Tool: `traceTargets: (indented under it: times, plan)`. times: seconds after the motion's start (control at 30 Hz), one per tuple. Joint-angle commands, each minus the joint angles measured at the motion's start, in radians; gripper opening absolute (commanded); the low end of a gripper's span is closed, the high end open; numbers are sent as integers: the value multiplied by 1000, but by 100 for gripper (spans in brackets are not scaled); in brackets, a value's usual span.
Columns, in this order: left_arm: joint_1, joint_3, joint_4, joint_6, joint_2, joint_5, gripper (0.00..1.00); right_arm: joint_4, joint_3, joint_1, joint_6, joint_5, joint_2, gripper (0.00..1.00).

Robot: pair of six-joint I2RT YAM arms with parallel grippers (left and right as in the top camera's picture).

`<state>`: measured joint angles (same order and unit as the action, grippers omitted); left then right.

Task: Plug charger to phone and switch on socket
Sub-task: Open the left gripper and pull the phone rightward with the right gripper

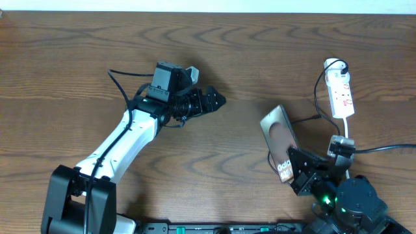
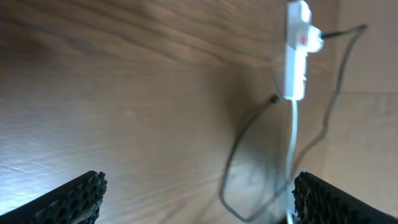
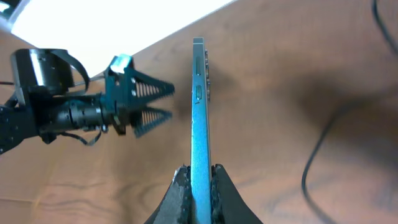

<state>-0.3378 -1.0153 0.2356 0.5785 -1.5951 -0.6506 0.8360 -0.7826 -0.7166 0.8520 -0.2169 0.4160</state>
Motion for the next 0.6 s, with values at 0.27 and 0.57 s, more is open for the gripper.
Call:
traceTargets:
  times: [0.27,0.57]
  plan:
    - [219,-25,121,-140,63,30,97,17,-18,2,203,157,-11,1]
    - [309,-25,231,-291,320,35,97,68,-18,2,259,190,-11,1]
